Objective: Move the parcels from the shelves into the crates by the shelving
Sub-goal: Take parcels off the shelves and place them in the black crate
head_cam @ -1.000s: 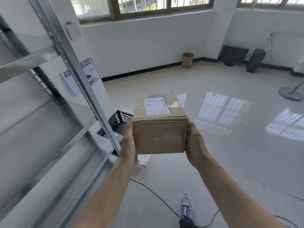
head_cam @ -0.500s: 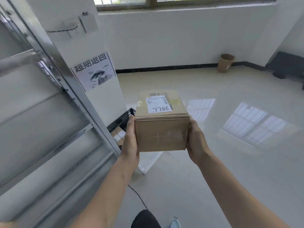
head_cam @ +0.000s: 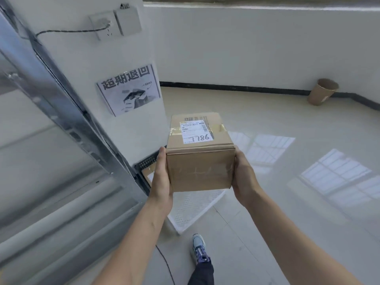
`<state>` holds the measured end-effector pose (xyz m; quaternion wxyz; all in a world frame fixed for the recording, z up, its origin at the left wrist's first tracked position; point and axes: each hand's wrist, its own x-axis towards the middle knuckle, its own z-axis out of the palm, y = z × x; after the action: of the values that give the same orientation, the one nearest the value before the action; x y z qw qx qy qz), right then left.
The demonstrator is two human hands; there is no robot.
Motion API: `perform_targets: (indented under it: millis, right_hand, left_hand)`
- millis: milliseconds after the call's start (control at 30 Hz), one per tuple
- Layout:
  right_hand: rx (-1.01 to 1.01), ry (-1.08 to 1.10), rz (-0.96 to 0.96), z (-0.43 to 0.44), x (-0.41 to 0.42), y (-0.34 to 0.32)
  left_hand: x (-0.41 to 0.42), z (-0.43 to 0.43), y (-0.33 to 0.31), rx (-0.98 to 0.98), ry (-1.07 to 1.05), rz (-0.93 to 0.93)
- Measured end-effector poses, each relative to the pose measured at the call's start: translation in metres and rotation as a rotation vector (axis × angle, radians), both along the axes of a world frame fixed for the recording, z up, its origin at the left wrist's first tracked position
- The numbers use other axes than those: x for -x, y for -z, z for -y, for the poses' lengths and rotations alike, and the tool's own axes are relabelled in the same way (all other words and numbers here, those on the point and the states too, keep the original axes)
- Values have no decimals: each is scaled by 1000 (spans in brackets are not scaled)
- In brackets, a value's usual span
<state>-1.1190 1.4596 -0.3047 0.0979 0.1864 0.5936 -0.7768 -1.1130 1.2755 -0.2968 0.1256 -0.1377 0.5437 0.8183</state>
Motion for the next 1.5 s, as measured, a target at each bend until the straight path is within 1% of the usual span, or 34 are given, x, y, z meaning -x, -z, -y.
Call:
perform_targets:
  millis: [233, 400, 467, 600, 800, 900, 1033, 1233, 1367, 1500]
  right_hand:
    - [-39, -132, 27, 5, 106, 13]
    - [-32, -223, 60, 14, 159, 27]
    - [-24, -270, 65, 16, 178, 31]
    - [3, -357, 74, 18, 216, 43]
    - [-2, -484, 101, 8, 282, 74]
    - [-32, -544, 142, -1, 316, 101]
    - [-60, -603, 190, -8, 361, 144]
    - [-102, -665, 202, 3, 409, 214]
    - [-152, -717, 184, 20, 433, 274]
    - [-206, -760, 160, 39, 455, 353]
  left_hand:
    - [86, 6, 16, -27, -92, 34]
    - [127, 12, 23, 10, -183, 32]
    - [142, 15, 31, 32, -191, 60]
    - [174, 18, 64, 88, -237, 144]
    - [216, 5, 98, 91, -313, 144]
    - [239, -7, 118, 110, -345, 121]
    - [265, -15, 156, 140, -347, 150]
    - [291, -6, 223, 135, -332, 208]
    - [309, 14, 285, 112, -291, 265]
    - [325, 35, 367, 107, -257, 335]
